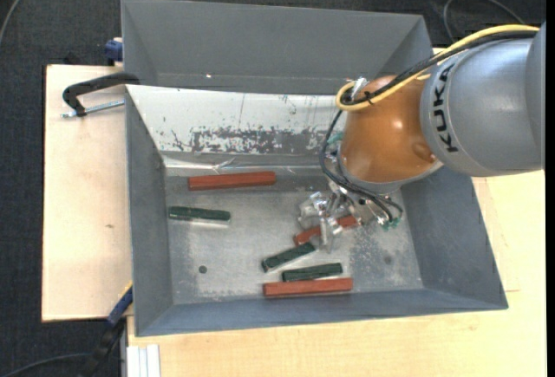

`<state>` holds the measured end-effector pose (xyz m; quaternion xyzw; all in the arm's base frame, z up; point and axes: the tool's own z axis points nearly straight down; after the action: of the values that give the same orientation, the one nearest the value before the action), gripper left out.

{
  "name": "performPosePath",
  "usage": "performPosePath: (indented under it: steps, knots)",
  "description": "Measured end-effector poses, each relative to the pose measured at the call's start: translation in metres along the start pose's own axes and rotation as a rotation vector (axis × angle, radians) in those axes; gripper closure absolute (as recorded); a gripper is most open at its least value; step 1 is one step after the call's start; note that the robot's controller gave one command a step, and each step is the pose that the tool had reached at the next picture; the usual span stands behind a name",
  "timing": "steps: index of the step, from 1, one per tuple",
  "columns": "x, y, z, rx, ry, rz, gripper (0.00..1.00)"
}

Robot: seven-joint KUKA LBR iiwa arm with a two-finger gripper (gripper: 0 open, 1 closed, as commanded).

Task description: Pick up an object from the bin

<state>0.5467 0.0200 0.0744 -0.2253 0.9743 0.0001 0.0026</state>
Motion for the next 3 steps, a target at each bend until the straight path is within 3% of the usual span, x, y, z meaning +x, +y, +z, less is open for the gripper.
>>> performPosePath:
  steps: [1,2,3]
  knots:
    - [0.001,0.0,0.002,-0.001,0.002,0.0,0.0]
    - [0.036,-0.035,0.003,0.0,0.003,-0.003,0.0]
    - [0.034,-0.033,0.003,0.0,0.001,-0.005,1.0]
